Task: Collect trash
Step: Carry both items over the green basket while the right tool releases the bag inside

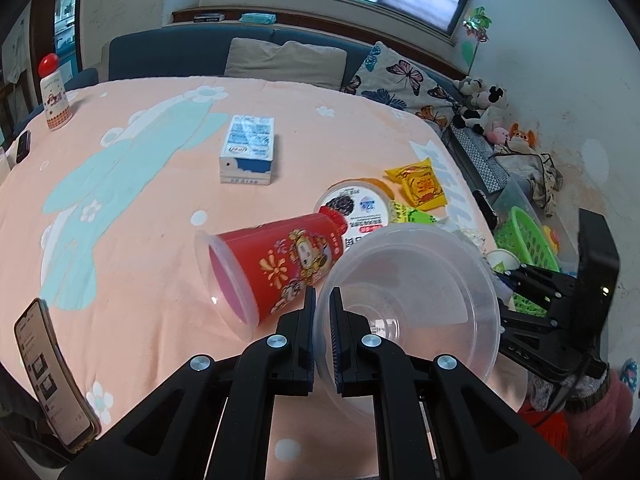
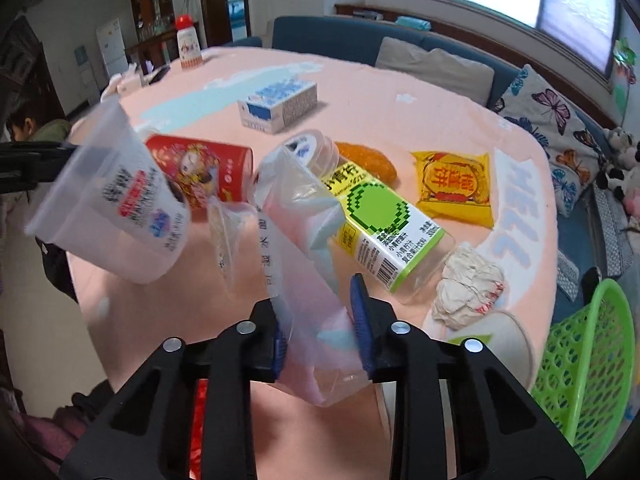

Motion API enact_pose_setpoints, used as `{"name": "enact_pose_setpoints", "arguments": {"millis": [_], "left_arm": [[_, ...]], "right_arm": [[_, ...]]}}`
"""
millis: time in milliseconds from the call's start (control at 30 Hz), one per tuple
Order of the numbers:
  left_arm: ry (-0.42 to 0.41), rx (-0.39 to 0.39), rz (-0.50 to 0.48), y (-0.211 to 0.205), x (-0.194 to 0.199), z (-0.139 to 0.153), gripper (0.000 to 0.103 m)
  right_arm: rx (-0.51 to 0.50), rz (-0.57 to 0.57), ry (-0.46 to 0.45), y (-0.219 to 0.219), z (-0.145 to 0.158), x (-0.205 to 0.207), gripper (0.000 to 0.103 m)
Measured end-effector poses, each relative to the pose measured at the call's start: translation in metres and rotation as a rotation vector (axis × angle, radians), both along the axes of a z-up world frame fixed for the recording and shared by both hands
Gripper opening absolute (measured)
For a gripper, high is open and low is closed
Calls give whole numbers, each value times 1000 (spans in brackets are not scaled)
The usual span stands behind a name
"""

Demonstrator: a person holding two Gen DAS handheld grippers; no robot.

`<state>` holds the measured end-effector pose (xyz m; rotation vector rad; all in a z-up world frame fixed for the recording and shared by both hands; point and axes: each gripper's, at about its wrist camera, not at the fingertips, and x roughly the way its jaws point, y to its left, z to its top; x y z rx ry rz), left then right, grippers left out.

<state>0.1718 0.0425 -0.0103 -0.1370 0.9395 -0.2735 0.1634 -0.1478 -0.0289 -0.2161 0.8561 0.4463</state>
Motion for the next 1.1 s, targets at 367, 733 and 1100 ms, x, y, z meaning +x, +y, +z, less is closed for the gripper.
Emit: {"name": "enact_pose_setpoints", "arguments": {"millis": [367,733,1100], "left_arm": [[-51,-8,-98,-45,9,32,7],[-76,-32,-291,-154,24,60,7],[-79,-37,-436,-263,34,69,7]], "right_arm": [[124,-157,-134,-58,50,-32,26],[125,-442,-212,-176,71,-63,26],[104,-646,-204,-272,49,-85,29]]}}
